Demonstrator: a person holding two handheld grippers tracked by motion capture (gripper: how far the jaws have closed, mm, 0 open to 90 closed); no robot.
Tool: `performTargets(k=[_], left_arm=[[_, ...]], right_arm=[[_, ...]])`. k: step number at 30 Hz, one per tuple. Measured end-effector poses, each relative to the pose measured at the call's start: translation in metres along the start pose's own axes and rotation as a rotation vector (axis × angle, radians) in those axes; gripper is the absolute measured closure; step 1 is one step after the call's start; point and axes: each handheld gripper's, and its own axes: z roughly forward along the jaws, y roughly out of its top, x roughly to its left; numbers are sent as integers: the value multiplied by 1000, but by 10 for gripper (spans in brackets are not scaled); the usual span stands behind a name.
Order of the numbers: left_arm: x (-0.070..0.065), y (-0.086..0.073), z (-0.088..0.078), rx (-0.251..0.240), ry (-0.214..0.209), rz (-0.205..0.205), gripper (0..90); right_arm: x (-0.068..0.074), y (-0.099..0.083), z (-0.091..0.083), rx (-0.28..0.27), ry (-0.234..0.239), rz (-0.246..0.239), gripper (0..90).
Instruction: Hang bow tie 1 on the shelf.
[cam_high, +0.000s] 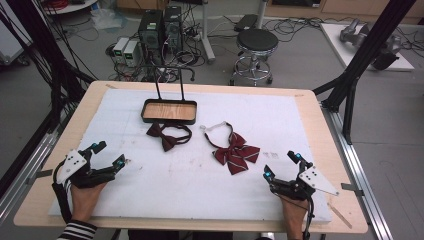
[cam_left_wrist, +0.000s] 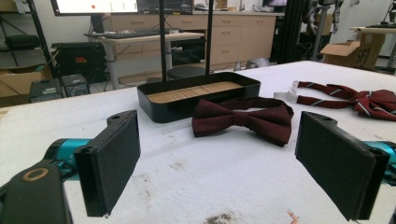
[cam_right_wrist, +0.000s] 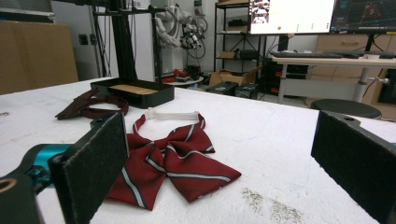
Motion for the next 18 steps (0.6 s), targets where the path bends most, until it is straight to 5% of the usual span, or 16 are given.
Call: performTargets(k=[18], left_arm=[[0, 0, -1, -8, 5, 5, 145]], right_arm=[[0, 1, 3, 25, 2, 0, 31]])
